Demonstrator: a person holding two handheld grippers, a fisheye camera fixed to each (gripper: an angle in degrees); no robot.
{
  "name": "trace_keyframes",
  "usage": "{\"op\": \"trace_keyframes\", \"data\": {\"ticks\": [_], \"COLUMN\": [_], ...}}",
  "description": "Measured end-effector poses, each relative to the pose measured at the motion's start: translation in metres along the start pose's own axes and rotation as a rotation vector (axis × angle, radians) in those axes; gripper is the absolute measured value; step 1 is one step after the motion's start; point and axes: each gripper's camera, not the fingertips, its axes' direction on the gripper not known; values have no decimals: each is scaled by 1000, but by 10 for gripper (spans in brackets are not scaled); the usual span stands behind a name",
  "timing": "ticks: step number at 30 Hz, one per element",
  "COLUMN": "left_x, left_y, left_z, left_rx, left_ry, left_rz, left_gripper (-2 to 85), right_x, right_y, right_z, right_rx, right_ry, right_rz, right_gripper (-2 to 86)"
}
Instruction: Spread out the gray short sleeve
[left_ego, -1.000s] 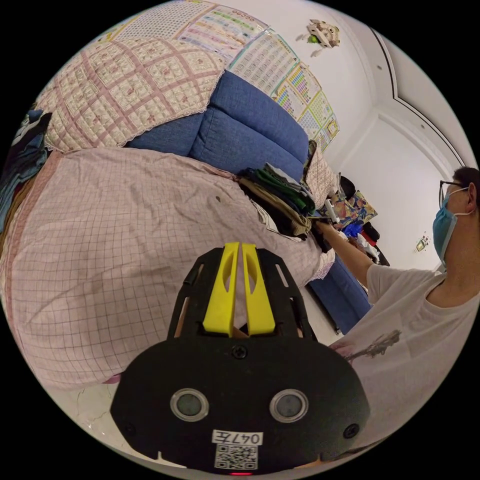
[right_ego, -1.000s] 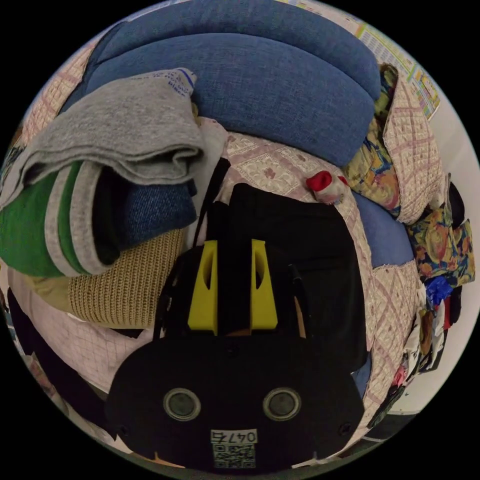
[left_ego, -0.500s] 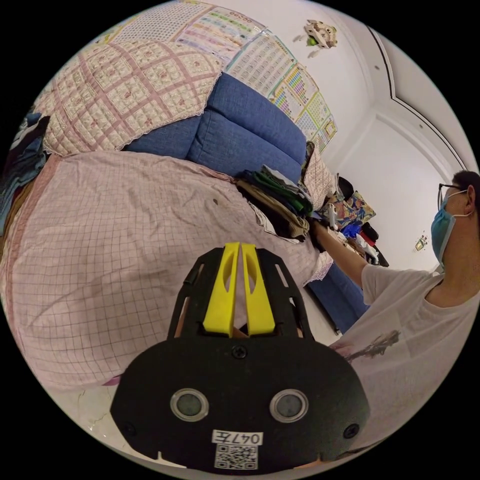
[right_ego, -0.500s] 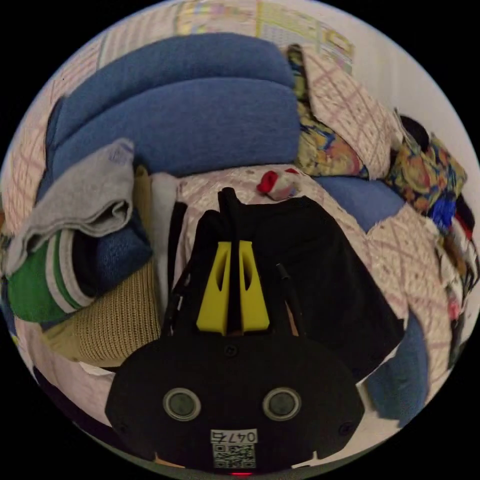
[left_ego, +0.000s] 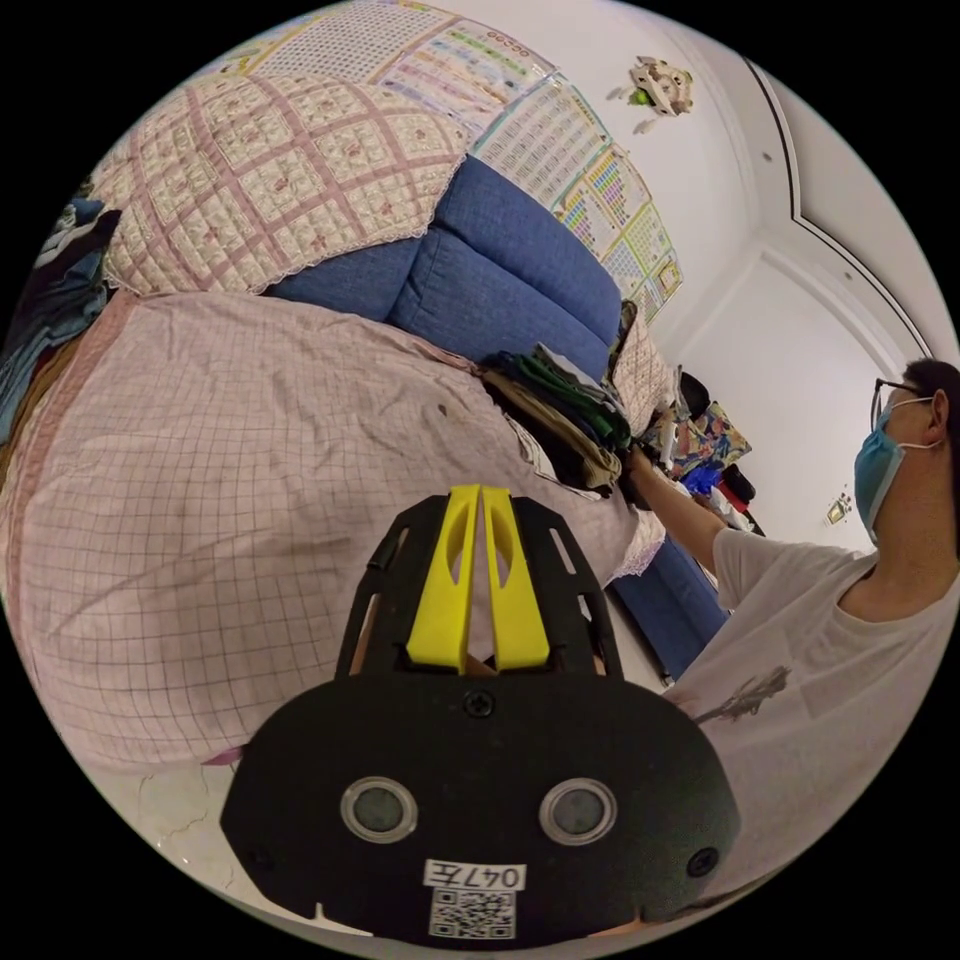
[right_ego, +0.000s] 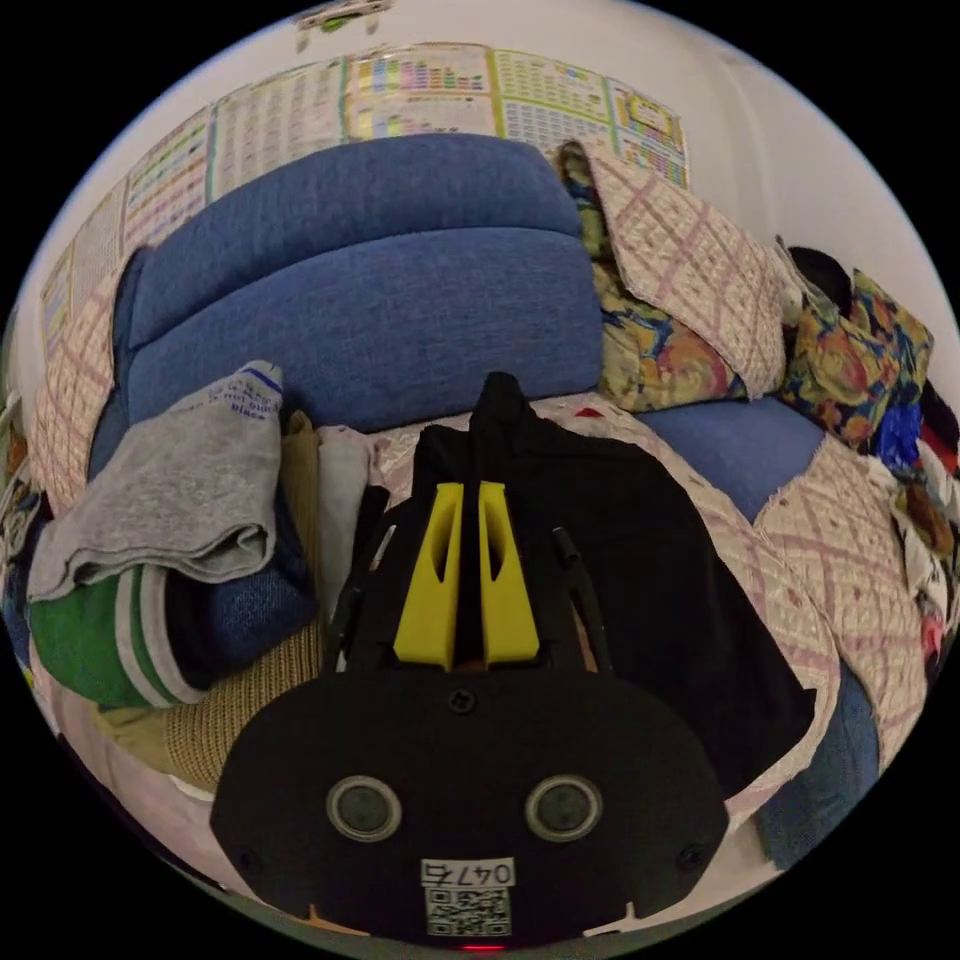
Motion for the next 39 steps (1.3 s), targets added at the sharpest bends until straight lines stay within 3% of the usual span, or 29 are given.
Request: {"op": "trace_keyframes", "data": {"ticks": [4,7,11,16,18,20,23,26,29,33,35,39], "left_x": [-39,-64,-97,-119,-114,-99,-81,-61,-57,-85,-122,-187], "left_y": [3,8,18,33,40,54,76,118,175,238,265,280], "left_z": [9,24,49,79,92,114,157,202,234,249,255,277], "left_rx": [8,15,36,56,58,42,-32,-74,-24,32,40,-6], "left_ry": [-29,-30,-3,-11,-64,-176,-269,-417,-595,-521,-449,-496], "left_rz": [-15,-10,15,85,146,248,390,538,611,634,605,529], "left_gripper": [-9,-8,-2,13,11,1,-7,-8,-7,1,11,32], "right_x": [-19,-11,31,73,64,32,-37,-122,-183,-212,-203,-180], "right_y": [-44,-75,-94,-86,-91,-119,-177,-222,-256,-299,-335,-386], "right_z": [28,13,-67,-201,-254,-306,-341,-349,-332,-330,-359,-429], "right_rx": [-204,-262,-145,126,246,313,227,86,-88,-188,-176,-56], "right_ry": [-28,-39,-100,-145,-157,-318,-533,-423,-244,-90,-130,-312], "right_rz": [-176,-148,10,149,97,-54,-328,-596,-721,-689,-537,-336], "right_gripper": [9,35,86,65,50,40,51,56,56,36,18,9]}}
